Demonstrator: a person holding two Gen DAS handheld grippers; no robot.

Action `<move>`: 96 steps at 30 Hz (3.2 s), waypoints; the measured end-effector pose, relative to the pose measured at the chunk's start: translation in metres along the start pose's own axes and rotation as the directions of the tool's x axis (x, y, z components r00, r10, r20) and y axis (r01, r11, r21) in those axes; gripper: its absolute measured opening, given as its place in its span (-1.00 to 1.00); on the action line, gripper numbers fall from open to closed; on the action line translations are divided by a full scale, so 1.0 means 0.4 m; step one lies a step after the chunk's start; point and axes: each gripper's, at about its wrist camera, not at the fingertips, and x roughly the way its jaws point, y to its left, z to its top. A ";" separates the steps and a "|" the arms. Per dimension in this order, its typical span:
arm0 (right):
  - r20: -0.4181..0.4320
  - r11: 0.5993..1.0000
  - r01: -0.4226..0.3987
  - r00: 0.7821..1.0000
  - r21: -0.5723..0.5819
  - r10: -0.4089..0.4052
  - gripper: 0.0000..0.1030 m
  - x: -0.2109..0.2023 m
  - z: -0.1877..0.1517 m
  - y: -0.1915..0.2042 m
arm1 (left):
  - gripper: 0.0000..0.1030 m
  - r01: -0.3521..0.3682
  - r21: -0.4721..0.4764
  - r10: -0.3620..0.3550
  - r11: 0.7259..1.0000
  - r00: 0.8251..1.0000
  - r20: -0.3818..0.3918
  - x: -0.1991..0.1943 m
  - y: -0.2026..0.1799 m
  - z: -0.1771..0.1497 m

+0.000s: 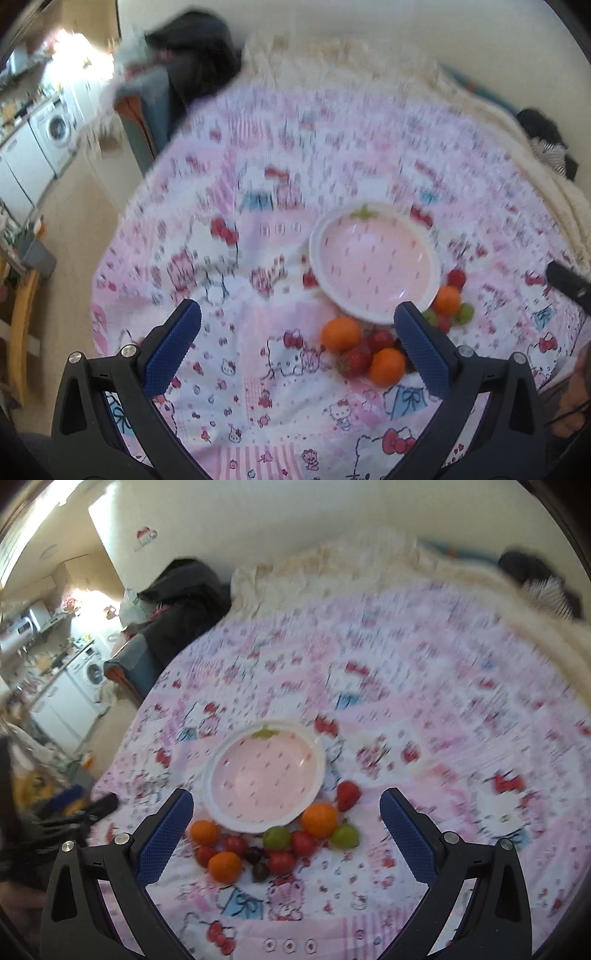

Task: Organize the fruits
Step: 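Lower the left gripper onto the orange while the right gripper lowers onto a lime, then lift the orange with the left gripper while the right gripper lifts the lime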

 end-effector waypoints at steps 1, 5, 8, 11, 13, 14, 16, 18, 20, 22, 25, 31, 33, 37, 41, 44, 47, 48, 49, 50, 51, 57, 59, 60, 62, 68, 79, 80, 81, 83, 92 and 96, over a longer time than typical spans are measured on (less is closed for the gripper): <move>-0.029 1.000 -0.011 1.000 0.019 0.011 0.99 0.015 0.009 -0.014 | 0.99 0.015 -0.011 -0.016 1.000 0.998 -0.058 0.033 0.002 0.003; -0.121 0.999 0.019 0.993 0.037 -0.014 0.99 0.078 0.023 -0.054 | 0.71 0.052 -0.079 -0.067 0.996 0.975 -0.210 0.124 0.006 -0.006; -0.180 0.999 0.039 0.983 0.032 -0.033 0.85 0.116 0.021 -0.073 | 0.62 0.057 -0.102 -0.086 0.993 0.948 -0.307 0.191 -0.007 -0.015; -0.258 0.998 0.020 0.966 0.052 -0.005 0.63 0.163 0.020 -0.095 | 0.58 0.070 -0.119 -0.109 0.990 0.926 -0.361 0.234 -0.021 -0.021; -0.317 0.997 0.013 0.948 0.073 0.011 0.31 0.193 0.017 -0.113 | 0.50 0.073 -0.131 -0.119 0.989 0.913 -0.390 0.256 -0.030 -0.024; -0.345 0.996 0.012 0.938 0.083 0.018 0.10 0.207 0.012 -0.121 | 0.42 0.074 -0.132 -0.122 0.988 0.909 -0.399 0.264 -0.034 -0.023; -0.404 0.996 0.011 0.914 0.093 0.027 -0.09 0.243 0.004 -0.144 | 0.30 0.072 -0.132 -0.122 0.989 0.899 -0.421 0.279 -0.041 -0.025; -0.462 0.997 0.030 0.887 0.075 0.008 -0.12 0.274 -0.008 -0.159 | 0.24 0.079 -0.137 -0.131 0.987 0.892 -0.433 0.291 -0.045 -0.025; -0.514 0.998 0.042 0.857 0.051 -0.010 -0.12 0.300 -0.025 -0.171 | 0.24 0.084 -0.139 -0.137 0.987 0.885 -0.445 0.301 -0.047 -0.025; -0.552 0.998 0.058 0.833 0.016 -0.039 -0.13 0.321 -0.042 -0.175 | 0.24 0.084 -0.136 -0.138 0.987 0.877 -0.461 0.312 -0.057 -0.029; -0.577 0.997 0.063 0.813 -0.051 -0.080 -0.21 0.347 -0.056 -0.166 | 0.24 0.080 -0.127 -0.131 0.989 0.872 -0.472 0.329 -0.065 -0.029; -0.590 0.988 0.045 0.798 -0.149 -0.125 -0.21 0.391 -0.067 -0.130 | -0.17 0.101 -0.133 -0.153 0.986 0.866 -0.476 0.347 -0.079 -0.028; -0.597 0.986 0.038 0.792 -0.160 -0.128 -0.21 0.402 -0.071 -0.123 | -0.23 0.101 -0.110 -0.141 0.989 0.870 -0.472 0.341 -0.094 -0.028; -0.596 0.977 0.032 0.788 -0.209 -0.154 -0.21 0.416 -0.077 -0.103 | -0.25 0.101 -0.131 -0.151 0.986 0.869 -0.471 0.349 -0.100 -0.022; -0.598 0.972 0.028 0.784 -0.235 -0.167 -0.21 0.427 -0.081 -0.090 | -0.25 0.109 -0.141 -0.163 0.984 0.870 -0.465 0.337 -0.086 -0.029; -0.594 0.972 0.022 0.788 -0.234 -0.161 -0.34 0.424 -0.079 -0.091 | -0.25 0.116 -0.147 -0.171 0.982 0.875 -0.453 0.326 -0.076 -0.031; -0.589 0.976 0.017 0.795 -0.216 -0.144 -0.36 0.416 -0.071 -0.096 | -0.25 0.140 -0.141 -0.187 0.980 0.884 -0.429 0.304 -0.084 -0.021; -0.586 0.977 0.015 0.798 -0.211 -0.139 -0.36 0.394 -0.065 -0.103 | -0.25 0.146 -0.132 -0.188 0.981 0.890 -0.415 0.294 -0.088 -0.015; -0.583 0.979 0.010 0.802 -0.203 -0.129 -0.36 0.385 -0.061 -0.107 | -0.25 0.146 -0.125 -0.185 0.981 0.895 -0.406 0.286 -0.088 -0.012; -0.580 0.981 0.006 0.806 -0.193 -0.119 -0.36 0.373 -0.058 -0.114 | -0.25 0.145 -0.121 -0.182 0.982 0.900 -0.396 0.279 -0.088 -0.008; -0.575 0.984 0.005 0.811 -0.178 -0.108 -0.36 0.364 -0.052 -0.121 | -0.25 0.144 -0.123 -0.182 0.982 0.904 -0.388 0.274 -0.085 -0.006; -0.526 0.999 -0.010 0.850 -0.043 -0.014 -0.36 0.297 -0.016 -0.178 | -0.25 0.121 -0.138 -0.163 0.983 0.922 -0.351 0.256 -0.054 0.000; -0.507 1.000 -0.022 0.862 -0.001 0.018 -0.36 0.273 -0.003 -0.191 | -0.25 0.119 -0.152 -0.164 0.981 0.927 -0.337 0.248 -0.041 0.006; -0.495 0.999 -0.029 0.868 0.019 0.035 -0.36 0.261 0.001 -0.195 | -0.25 0.122 -0.163 -0.171 0.979 0.929 -0.328 0.244 -0.035 0.008; -0.476 0.998 -0.038 0.878 0.042 0.054 -0.36 0.251 0.013 -0.201 | -0.25 0.138 -0.190 -0.192 0.972 0.933 -0.306 0.234 -0.024 0.016; -0.341 0.988 -0.120 0.929 0.093 0.145 -0.36 0.217 0.047 -0.166 | -0.25 0.142 -0.115 -0.166 0.983 0.958 -0.234 0.194 -0.040 0.081; -0.285 0.985 -0.152 0.943 0.085 0.170 -0.36 0.304 0.126 -0.131 | -0.25 0.186 -0.014 -0.187 0.982 0.974 -0.127 0.239 -0.061 0.184; -0.291 0.984 -0.153 0.941 0.093 0.174 -0.36 0.319 0.131 -0.129 | -0.25 0.182 -0.015 -0.183 0.983 0.975 -0.126 0.249 -0.059 0.187; -0.294 0.983 -0.154 0.939 0.095 0.176 -0.36 0.327 0.135 -0.128 | -0.25 0.175 -0.022 -0.176 0.984 0.976 -0.129 0.258 -0.054 0.188; -0.299 0.985 -0.152 0.939 0.083 0.170 -0.36 0.347 0.142 -0.120 | -0.25 0.167 -0.033 -0.170 0.985 0.975 -0.141 0.280 -0.048 0.193; -0.347 0.988 -0.138 0.925 0.071 0.154 -0.36 0.468 0.160 -0.101 | -0.25 0.153 0.011 -0.149 0.988 0.973 -0.175 0.389 -0.066 0.190; -0.383 0.991 -0.125 0.915 0.040 0.130 -0.36 0.517 0.149 -0.092 | -0.25 0.151 0.056 -0.138 0.987 0.972 -0.193 0.427 -0.085 0.192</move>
